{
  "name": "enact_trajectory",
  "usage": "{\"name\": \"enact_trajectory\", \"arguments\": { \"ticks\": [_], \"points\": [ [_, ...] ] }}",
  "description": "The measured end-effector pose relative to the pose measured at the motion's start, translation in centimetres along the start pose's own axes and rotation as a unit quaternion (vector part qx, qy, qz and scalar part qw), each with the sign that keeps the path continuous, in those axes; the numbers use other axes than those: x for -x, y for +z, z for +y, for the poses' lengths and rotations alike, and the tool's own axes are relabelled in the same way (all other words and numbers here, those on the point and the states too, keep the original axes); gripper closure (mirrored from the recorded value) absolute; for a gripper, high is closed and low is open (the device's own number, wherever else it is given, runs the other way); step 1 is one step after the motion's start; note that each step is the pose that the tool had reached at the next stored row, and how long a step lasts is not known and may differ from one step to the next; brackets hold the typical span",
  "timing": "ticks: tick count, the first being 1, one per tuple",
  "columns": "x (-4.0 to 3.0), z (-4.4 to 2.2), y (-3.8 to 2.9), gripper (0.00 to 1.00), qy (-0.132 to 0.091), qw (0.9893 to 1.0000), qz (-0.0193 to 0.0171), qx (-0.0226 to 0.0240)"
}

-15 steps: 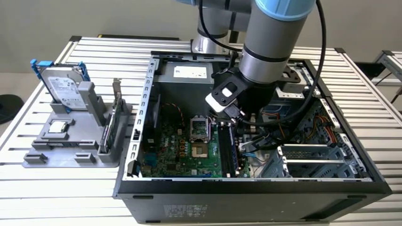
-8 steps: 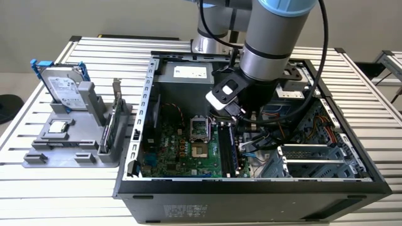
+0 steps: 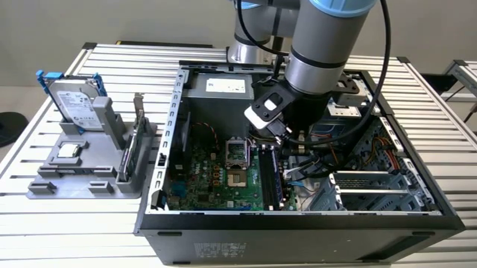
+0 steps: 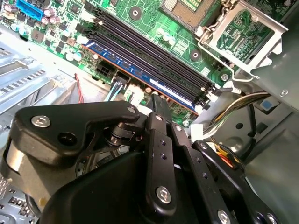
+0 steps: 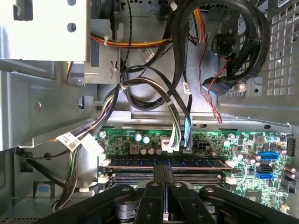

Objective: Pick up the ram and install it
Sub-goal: 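Press down the ram until it locks into place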

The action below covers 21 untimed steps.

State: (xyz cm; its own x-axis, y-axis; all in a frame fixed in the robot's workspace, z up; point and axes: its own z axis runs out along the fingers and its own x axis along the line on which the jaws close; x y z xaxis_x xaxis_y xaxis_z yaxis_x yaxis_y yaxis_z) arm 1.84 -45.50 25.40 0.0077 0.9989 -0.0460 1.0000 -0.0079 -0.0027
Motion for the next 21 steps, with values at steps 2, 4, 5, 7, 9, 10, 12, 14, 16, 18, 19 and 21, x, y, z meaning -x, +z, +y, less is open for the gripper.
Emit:
{"name": "enact_trajectory", "arguments": {
  "ticks": [2, 4, 5, 7, 9, 10, 12, 14, 16, 18, 19, 21],
  "points": [
    [0.01, 0.00, -0.01, 1.00, 0.000, 1.0000, -0.0001, 0.0000],
    [0.00, 0.00, -0.01, 1.00, 0.000, 1.0000, 0.0000, 0.0000],
    [0.00, 0.00, -0.01, 1.00, 0.000, 1.0000, 0.0000, 0.0000],
    [0.00, 0.00, -0.01, 1.00, 0.000, 1.0000, 0.0000, 0.0000],
    [0.00, 0.00, -0.01, 1.00, 0.000, 1.0000, 0.0000, 0.0000],
    [0.00, 0.00, -0.01, 1.00, 0.000, 1.0000, 0.0000, 0.0000],
    [0.01, 0.00, -0.02, 1.00, 0.000, 1.0000, 0.0001, 0.0000],
    [0.02, 0.00, -0.20, 1.00, 0.000, 1.0000, -0.0002, -0.0001],
    [0.03, -0.01, -0.54, 1.00, 0.000, 1.0000, 0.0003, 0.0000],
    [0.05, 0.00, -0.94, 1.00, 0.000, 1.0000, 0.0006, -0.0001],
    [0.06, 0.00, -1.14, 1.00, 0.000, 1.0000, 0.0007, 0.0000],
    [0.08, 0.00, -1.59, 1.00, 0.000, 1.0000, 0.0006, -0.0001]
  ]
}}
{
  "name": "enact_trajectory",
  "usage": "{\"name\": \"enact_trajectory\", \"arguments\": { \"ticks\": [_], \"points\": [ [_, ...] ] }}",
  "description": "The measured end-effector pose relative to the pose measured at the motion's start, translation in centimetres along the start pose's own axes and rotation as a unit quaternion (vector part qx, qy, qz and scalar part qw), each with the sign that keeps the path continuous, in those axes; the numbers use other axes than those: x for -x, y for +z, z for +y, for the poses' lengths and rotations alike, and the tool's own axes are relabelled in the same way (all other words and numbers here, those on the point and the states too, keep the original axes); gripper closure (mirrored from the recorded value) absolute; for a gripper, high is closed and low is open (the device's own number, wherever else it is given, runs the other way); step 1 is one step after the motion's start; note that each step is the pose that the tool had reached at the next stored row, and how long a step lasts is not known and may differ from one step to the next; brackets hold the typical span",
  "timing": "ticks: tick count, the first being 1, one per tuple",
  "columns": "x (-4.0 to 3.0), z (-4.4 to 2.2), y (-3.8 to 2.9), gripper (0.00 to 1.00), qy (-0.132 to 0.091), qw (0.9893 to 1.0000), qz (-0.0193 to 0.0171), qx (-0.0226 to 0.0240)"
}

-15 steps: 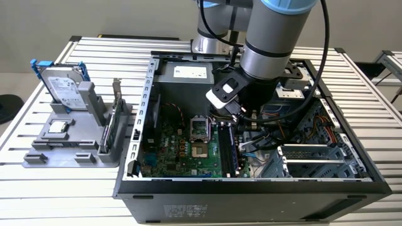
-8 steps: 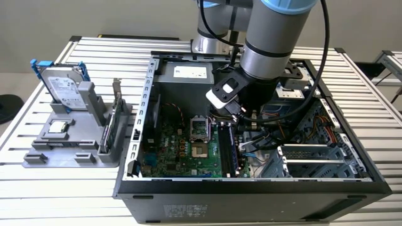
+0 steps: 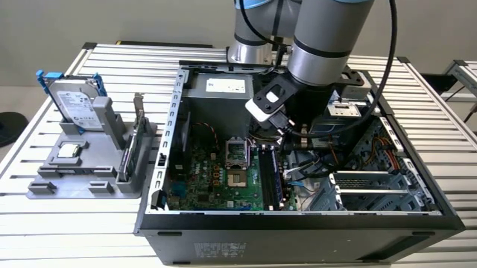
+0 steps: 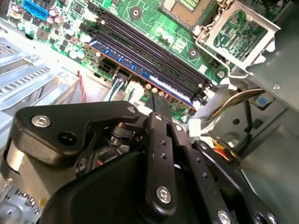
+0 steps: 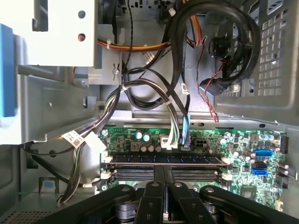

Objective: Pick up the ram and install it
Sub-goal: 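Press down the ram until it locks into place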

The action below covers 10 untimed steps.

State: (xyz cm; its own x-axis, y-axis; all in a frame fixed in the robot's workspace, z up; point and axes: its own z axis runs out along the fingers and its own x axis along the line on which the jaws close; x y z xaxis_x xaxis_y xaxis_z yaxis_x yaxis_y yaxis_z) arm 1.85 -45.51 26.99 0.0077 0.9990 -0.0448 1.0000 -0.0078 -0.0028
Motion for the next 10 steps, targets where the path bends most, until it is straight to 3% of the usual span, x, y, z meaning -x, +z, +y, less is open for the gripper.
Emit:
{"name": "enact_trajectory", "arguments": {
  "ticks": [5, 10],
  "points": [
    [0.03, 0.00, -0.80, 1.00, 0.000, 1.0000, 0.0001, 0.0000],
    [0.04, -0.01, -0.91, 1.00, 0.000, 1.0000, 0.0011, 0.0000]
  ]
}}
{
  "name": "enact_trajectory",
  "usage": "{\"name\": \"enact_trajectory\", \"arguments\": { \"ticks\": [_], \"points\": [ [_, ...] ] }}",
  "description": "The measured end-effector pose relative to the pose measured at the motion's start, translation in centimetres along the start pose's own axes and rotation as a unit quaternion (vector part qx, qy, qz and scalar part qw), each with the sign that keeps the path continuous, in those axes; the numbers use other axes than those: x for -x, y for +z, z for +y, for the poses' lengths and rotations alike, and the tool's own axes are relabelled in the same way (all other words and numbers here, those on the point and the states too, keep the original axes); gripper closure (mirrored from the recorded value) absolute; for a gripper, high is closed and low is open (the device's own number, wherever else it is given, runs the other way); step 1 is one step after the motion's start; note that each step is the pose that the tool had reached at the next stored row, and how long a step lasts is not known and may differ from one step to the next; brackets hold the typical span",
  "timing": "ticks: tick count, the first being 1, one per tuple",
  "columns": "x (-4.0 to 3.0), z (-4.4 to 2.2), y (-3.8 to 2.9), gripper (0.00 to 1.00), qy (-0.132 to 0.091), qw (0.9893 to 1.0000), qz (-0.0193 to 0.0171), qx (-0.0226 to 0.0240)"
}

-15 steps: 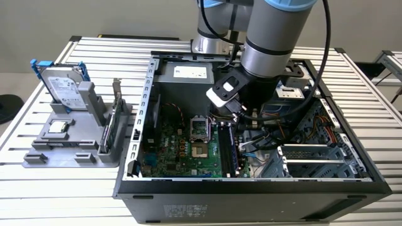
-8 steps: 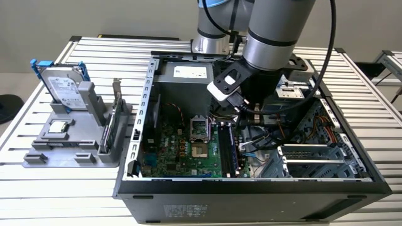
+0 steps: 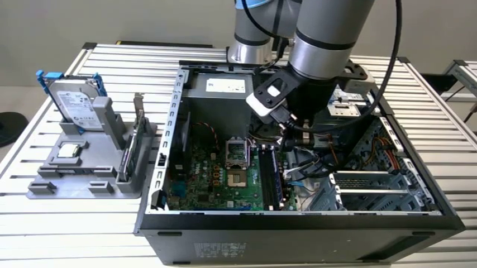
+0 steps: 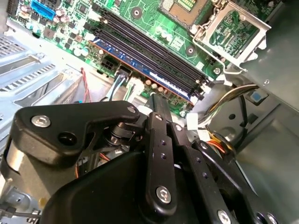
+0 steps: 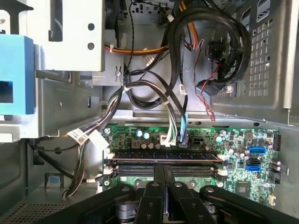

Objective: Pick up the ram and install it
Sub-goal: 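Press down the ram until it locks into place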

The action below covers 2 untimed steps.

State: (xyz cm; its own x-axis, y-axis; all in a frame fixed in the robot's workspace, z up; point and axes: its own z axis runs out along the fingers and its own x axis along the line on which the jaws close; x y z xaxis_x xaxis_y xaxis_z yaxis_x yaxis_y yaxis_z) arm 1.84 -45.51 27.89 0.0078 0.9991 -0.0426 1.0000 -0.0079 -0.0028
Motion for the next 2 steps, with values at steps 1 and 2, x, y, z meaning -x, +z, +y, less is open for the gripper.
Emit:
{"name": "enact_trajectory", "arguments": {
  "ticks": [1, 2],
  "points": [
    [0.00, 0.00, 0.00, 1.00, 0.000, 1.0000, 0.0002, 0.0000],
    [0.00, 0.00, 0.00, 1.00, 0.000, 1.0000, 0.0004, 0.0000]
  ]
}}
